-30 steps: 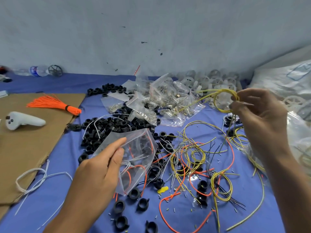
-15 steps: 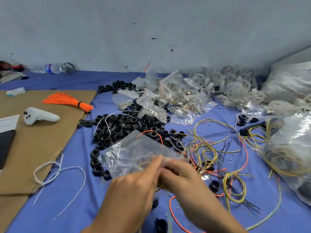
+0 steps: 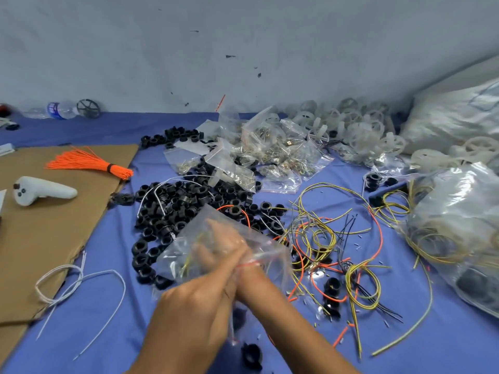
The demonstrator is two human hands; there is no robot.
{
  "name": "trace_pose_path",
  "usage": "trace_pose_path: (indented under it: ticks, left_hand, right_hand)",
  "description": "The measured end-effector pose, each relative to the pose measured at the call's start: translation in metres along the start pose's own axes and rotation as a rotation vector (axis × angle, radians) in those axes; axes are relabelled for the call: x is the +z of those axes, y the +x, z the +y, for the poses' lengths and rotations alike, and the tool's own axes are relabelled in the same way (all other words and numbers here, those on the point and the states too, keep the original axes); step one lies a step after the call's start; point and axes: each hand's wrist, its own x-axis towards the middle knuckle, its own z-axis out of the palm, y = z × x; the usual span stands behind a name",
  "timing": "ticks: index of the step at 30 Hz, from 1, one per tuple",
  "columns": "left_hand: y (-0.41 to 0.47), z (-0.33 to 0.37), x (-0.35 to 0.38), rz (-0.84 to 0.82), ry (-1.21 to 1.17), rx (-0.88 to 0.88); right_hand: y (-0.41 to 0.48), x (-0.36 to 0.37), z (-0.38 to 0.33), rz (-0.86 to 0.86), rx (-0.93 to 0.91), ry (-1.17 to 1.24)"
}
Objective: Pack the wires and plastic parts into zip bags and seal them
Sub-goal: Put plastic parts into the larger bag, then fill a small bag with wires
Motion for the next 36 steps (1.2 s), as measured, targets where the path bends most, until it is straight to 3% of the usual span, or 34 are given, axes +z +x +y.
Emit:
trace_pose_path:
  ticks: [1,4,9,12,16,19,23,26,30,34,36]
  left_hand:
    - [-0.001,-0.004,0.001,0.037,-0.047,-0.056]
    - [0.001,-0.017,0.008,0.161,-0.172,-0.202]
    - [0.010,-0.027,0.003,0.179,-0.329,-0.344]
    - [0.011,-0.028,0.002,0.183,-0.318,-0.327]
    - [0.010,-0.030,-0.001,0.184,-0.376,-0.385]
    - [0.010,-0.031,-0.003,0.174,-0.374,-0.401]
    - [0.009,-0.036,-0.004,0.179,-0.352,-0.407]
    - [0.009,-0.040,-0.009,0.160,-0.347,-0.427]
    - [0.008,-0.041,-0.010,0.144,-0.350,-0.419]
    - [0.007,-0.040,-0.007,0.121,-0.317,-0.400]
    - [0.007,-0.040,-0.006,0.119,-0.303,-0.406]
  right_hand:
    - [0.004,0.014,-0.013,0.079,-0.146,-0.084]
    - [-0.008,-0.012,-0.031,0.168,-0.299,-0.090]
    - [-0.050,-0.008,0.006,0.399,-0.302,0.524]
    - [-0.068,0.004,0.045,0.484,-0.094,0.585]
    - [-0.083,0.048,0.098,0.268,0.431,0.379]
    - [-0.090,0.080,0.109,0.162,0.583,0.441]
    - [-0.101,0.090,0.116,0.304,0.650,0.427]
    - [-0.118,0.068,0.128,0.573,0.702,0.521]
    - [-0.127,0.038,0.131,0.741,0.499,0.570]
    - [-0.119,0.035,0.126,0.698,0.152,0.981]
    - [-0.114,0.046,0.130,0.734,0.160,1.116]
